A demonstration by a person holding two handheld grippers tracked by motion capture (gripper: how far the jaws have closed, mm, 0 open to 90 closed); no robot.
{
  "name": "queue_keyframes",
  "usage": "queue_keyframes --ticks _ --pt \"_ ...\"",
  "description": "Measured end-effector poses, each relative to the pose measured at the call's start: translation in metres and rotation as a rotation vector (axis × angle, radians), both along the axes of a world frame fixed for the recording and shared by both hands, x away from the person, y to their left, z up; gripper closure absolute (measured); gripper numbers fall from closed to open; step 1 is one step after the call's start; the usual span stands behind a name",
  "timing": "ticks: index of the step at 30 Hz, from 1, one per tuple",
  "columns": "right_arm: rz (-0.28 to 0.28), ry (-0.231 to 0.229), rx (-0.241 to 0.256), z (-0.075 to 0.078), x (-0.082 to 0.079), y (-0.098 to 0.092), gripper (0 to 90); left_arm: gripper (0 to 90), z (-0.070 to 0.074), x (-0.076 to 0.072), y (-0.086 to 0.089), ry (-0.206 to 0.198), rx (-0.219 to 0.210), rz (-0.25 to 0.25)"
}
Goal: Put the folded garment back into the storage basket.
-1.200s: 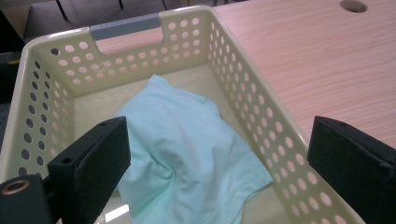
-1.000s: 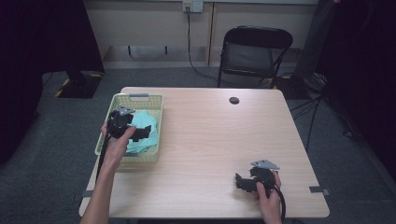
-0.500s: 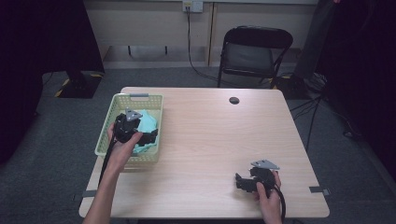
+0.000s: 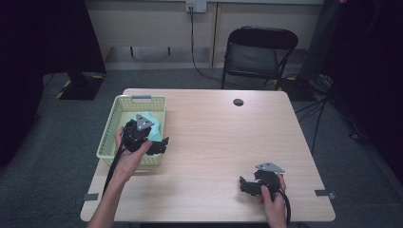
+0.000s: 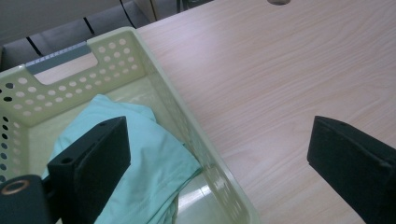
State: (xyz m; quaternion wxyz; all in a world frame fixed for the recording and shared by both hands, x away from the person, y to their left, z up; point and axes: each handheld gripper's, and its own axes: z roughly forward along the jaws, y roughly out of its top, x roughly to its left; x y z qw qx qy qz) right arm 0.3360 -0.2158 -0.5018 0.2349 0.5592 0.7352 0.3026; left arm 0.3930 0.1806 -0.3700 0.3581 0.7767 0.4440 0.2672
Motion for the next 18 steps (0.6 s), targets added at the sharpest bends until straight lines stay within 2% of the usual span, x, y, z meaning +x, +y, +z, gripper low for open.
queue_keyframes --ticks 5,8,10,12,15,16,17,18 --pt "0.0 0.0 0.0 0.0 0.0 0.0 0.0 5.7 0.001 -0.008 0.002 0.001 -0.024 -0.004" --pt "0.0 0.0 0.0 0.0 0.0 0.0 0.0 6.5 -0.005 -0.011 0.003 0.013 -0.015 -0.007" --pt "0.0 0.0 0.0 0.0 0.0 0.0 0.0 6.5 -0.009 -0.013 0.002 0.02 0.009 -0.016" --pt "0.0 0.0 0.0 0.0 0.0 0.0 0.0 6.5 -0.01 -0.015 0.0 0.01 0.028 -0.021" --pt "0.0 0.0 0.0 0.0 0.0 0.0 0.0 6.4 -0.011 -0.021 -0.003 0.002 0.032 -0.029" --pt "0.0 0.0 0.0 0.0 0.0 0.0 0.0 6.4 -0.011 -0.023 -0.003 -0.011 0.033 -0.021" --pt "0.0 0.0 0.0 0.0 0.0 0.0 0.0 6.4 -0.011 -0.028 -0.004 -0.044 0.036 0.017" --pt "0.0 0.0 0.0 0.0 0.0 0.0 0.0 6.0 -0.011 -0.031 -0.003 -0.047 0.036 0.01"
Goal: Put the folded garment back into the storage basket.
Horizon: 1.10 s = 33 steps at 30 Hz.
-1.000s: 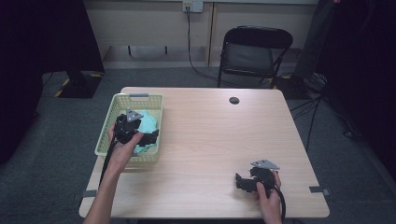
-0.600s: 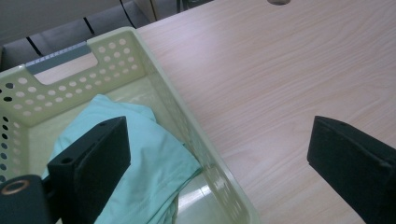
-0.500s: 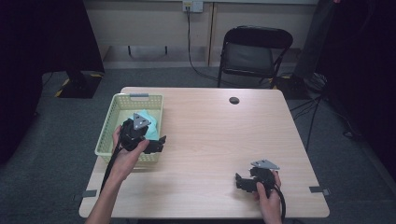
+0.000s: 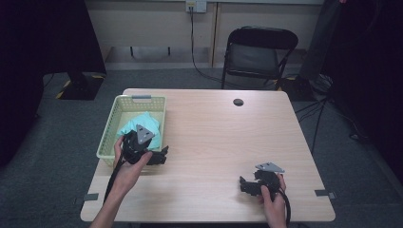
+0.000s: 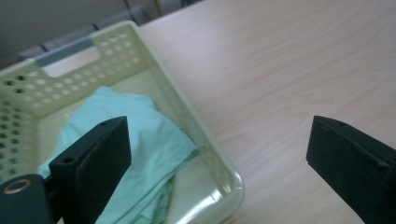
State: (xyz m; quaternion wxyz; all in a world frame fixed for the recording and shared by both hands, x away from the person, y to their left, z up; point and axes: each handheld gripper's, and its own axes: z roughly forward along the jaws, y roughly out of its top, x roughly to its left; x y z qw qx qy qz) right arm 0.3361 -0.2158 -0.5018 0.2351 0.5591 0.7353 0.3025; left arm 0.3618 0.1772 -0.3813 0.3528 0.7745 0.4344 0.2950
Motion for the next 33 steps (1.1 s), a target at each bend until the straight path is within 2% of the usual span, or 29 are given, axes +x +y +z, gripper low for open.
queue_keyframes --ticks 2,4,7,10,11,12,14,17,20,22,28,33 --pt "0.0 0.0 0.0 0.0 0.0 0.0 0.0 4.5 -0.001 -0.005 0.002 0.031 -0.035 -0.03" --pt "0.0 0.0 0.0 0.0 0.0 0.0 0.0 4.5 -0.005 -0.011 0.002 0.024 -0.008 -0.039" --pt "0.001 0.0 0.0 0.0 0.0 0.0 0.0 4.5 -0.012 -0.016 0.002 0.048 0.001 -0.066" --pt "0.001 0.0 0.0 0.0 0.0 0.0 0.0 4.6 -0.016 -0.019 0.002 0.07 -0.018 -0.087" --pt "0.001 0.0 0.0 0.0 0.0 0.0 0.0 4.6 -0.017 -0.021 0.001 0.065 0.008 -0.087" --pt "0.0 0.0 0.0 0.0 0.0 0.0 0.0 4.6 -0.019 -0.023 0.0 0.063 0.012 -0.085" --pt "0.001 0.0 0.0 0.0 0.0 0.0 0.0 4.6 -0.022 -0.027 0.001 0.083 -0.016 -0.116" --pt "0.001 0.0 0.0 0.0 0.0 0.0 0.0 4.6 -0.03 -0.035 -0.002 0.082 0.003 -0.12" --pt "0.001 0.0 0.0 0.0 0.0 0.0 0.0 4.6 -0.037 -0.038 -0.003 0.114 -0.023 -0.149" --pt "0.001 0.0 0.0 0.0 0.0 0.0 0.0 4.6 -0.042 -0.041 -0.004 0.111 0.005 -0.143" --pt "0.001 0.0 0.0 0.0 0.0 0.0 0.0 4.6 -0.055 -0.052 -0.008 0.132 0.011 -0.168" --pt "0.001 0.0 0.0 0.0 0.0 0.0 0.0 4.7 -0.068 -0.053 -0.012 0.175 0.044 -0.161"
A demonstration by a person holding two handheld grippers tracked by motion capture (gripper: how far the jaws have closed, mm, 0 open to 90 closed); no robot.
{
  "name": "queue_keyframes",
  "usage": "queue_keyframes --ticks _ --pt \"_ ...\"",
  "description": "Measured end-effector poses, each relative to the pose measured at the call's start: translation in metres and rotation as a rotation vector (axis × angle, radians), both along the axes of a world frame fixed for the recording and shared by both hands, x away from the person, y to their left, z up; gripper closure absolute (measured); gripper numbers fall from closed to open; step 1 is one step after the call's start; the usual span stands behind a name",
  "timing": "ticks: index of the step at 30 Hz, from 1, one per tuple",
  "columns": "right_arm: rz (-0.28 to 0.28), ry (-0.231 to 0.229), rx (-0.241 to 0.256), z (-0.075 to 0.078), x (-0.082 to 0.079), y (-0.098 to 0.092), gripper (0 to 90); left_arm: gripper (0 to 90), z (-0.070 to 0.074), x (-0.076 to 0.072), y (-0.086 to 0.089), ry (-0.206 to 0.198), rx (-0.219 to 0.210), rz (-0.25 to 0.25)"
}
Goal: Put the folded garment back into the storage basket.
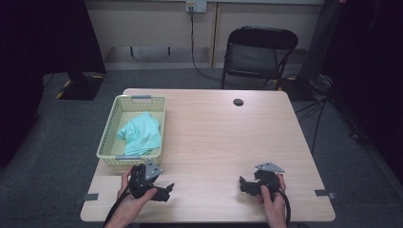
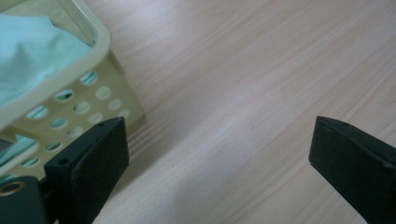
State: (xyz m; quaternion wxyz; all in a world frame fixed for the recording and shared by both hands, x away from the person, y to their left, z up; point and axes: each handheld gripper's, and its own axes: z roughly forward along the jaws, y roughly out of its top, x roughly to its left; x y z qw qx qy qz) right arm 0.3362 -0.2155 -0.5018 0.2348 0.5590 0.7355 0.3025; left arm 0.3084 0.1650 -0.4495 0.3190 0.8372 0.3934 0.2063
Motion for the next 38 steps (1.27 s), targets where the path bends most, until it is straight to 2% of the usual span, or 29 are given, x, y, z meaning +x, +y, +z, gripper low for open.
queue_keyframes --ticks 8,13,19,21,22,28,32,35,38 --pt "0.0 0.0 0.0 0.0 0.0 0.0 0.0 5.5 -0.018 0.005 0.001 0.094 0.02 0.025" --pt "0.001 0.0 0.0 0.0 0.0 0.0 0.0 5.5 -0.024 0.008 0.001 0.109 0.033 0.044" --pt "0.002 0.0 0.0 0.0 0.0 0.0 0.0 5.6 -0.035 0.014 0.004 0.148 0.048 0.06" --pt "0.003 0.0 0.0 0.0 0.0 0.0 0.0 5.5 -0.036 0.014 0.004 0.15 0.041 0.058" --pt "0.003 0.0 0.0 0.0 0.0 0.0 0.0 5.5 -0.036 0.014 0.005 0.154 0.022 0.054" --pt "0.004 0.0 0.0 0.0 0.0 0.0 0.0 4.1 -0.04 0.016 0.009 0.171 0.003 0.058" --pt "0.004 0.0 0.0 0.0 0.0 0.0 0.0 0.4 -0.042 0.016 0.009 0.16 -0.009 0.063" --pt "0.004 0.0 0.0 0.0 0.0 0.0 0.0 0.0 -0.044 0.017 0.01 0.144 -0.023 0.058" --pt "0.004 0.0 0.0 0.0 0.0 0.0 0.0 0.0 -0.044 0.017 0.009 0.137 -0.031 0.074"
